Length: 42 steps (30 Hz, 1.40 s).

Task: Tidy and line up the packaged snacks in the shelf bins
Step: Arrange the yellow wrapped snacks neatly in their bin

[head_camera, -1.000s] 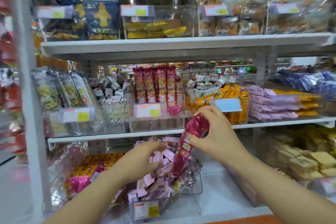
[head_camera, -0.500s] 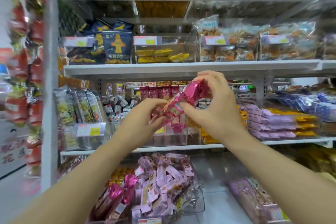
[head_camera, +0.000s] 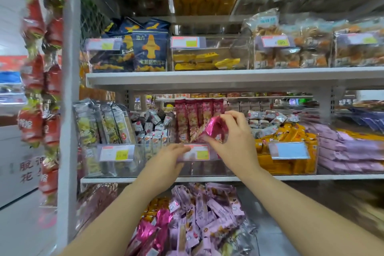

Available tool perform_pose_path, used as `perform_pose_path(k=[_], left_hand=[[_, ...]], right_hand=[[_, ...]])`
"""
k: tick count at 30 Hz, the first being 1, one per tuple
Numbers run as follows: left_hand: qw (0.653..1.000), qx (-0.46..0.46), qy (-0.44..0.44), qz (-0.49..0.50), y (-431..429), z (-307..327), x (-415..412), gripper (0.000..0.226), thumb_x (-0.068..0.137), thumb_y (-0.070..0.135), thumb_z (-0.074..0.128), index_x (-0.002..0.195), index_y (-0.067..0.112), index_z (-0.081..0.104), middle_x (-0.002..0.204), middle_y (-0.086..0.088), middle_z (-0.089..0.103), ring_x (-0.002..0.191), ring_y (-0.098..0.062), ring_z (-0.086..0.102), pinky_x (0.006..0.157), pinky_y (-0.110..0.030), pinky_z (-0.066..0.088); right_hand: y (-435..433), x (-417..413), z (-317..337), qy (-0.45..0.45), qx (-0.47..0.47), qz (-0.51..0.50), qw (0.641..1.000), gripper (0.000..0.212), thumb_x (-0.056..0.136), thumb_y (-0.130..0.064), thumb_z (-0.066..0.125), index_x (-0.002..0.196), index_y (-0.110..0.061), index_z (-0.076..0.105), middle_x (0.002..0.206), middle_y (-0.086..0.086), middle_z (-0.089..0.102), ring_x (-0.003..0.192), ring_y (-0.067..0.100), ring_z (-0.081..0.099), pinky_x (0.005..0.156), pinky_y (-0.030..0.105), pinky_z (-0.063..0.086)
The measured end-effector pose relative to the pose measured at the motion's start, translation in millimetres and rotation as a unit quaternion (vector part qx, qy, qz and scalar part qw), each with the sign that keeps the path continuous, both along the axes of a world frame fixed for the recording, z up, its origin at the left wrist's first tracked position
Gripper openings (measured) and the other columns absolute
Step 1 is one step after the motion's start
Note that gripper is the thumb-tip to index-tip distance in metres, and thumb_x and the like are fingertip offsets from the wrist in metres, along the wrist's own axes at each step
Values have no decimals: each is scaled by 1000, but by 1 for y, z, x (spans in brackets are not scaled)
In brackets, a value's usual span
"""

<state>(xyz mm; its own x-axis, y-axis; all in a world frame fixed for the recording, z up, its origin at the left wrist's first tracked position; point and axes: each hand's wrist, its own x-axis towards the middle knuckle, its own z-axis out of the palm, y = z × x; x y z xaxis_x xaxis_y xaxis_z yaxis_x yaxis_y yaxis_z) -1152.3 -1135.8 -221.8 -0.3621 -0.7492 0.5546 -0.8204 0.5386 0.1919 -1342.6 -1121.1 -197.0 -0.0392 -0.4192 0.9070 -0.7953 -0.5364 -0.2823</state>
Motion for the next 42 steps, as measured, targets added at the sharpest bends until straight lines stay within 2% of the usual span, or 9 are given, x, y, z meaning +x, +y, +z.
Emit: perform_pose_path(k=[7,12,18,21,30,32,36,40,42], left_hand=[[999,-9,31,-17,1,-20,20,40,97,11,47,134,28,51,142,14,39,132,-7,35,108,-23,30],[995,3,98,-7,18,-45,54,32,97,12,49,122,31,57,111,22,48,100,7,45,82,1,31],[992,50,106,36,21,-98,97,32,91,8,56,116,28,63,106,19,55,97,4,53,90,-14,41],[991,48,117,48,20,-117,114,30,89,13,62,116,27,63,109,18,53,102,5,49,97,-15,37],[965,233,68,93,17,-152,154,86,79,41,72,146,42,18,148,12,24,131,-10,34,109,-32,33],[957,269,75,86,14,-157,157,90,81,35,72,148,40,12,151,13,25,126,-7,44,102,-25,39],[953,261,125,85,6,-159,156,88,85,22,70,148,41,12,134,18,37,59,3,55,68,-10,47],[958,230,154,75,0,-158,150,86,83,25,72,145,45,16,138,19,39,64,-4,56,65,-11,46],[957,223,172,69,-2,-161,147,86,81,26,73,144,44,18,137,17,44,88,-20,64,72,-15,45]], right_hand=[[-7,8,-6,53,72,-2,996,47,85,-26,66,129,-24,51,127,-6,48,119,14,46,100,33,41],[11,29,-43,113,15,50,992,30,82,-18,65,112,-20,61,110,-3,59,106,17,52,88,31,39],[14,67,-103,189,186,170,949,27,87,-23,61,114,-23,60,106,-10,60,92,4,53,85,28,47],[6,81,-124,220,273,167,922,42,87,-35,62,127,-29,51,123,-12,51,107,9,53,89,29,44],[-26,106,-160,312,402,107,854,93,72,-57,67,146,-39,14,157,-6,8,132,23,41,99,38,43],[-32,109,-166,313,417,106,847,97,72,-57,69,147,-39,11,158,-4,6,134,25,38,99,39,44],[-42,112,-173,265,419,130,859,90,73,-45,73,145,-35,20,143,-4,23,115,19,52,90,35,49],[-38,117,-171,277,417,127,856,86,72,-58,67,143,-36,25,133,-8,28,104,15,54,85,34,50],[-40,116,-165,270,390,95,875,84,72,-72,57,142,-35,30,134,-11,34,113,12,49,91,31,45]])
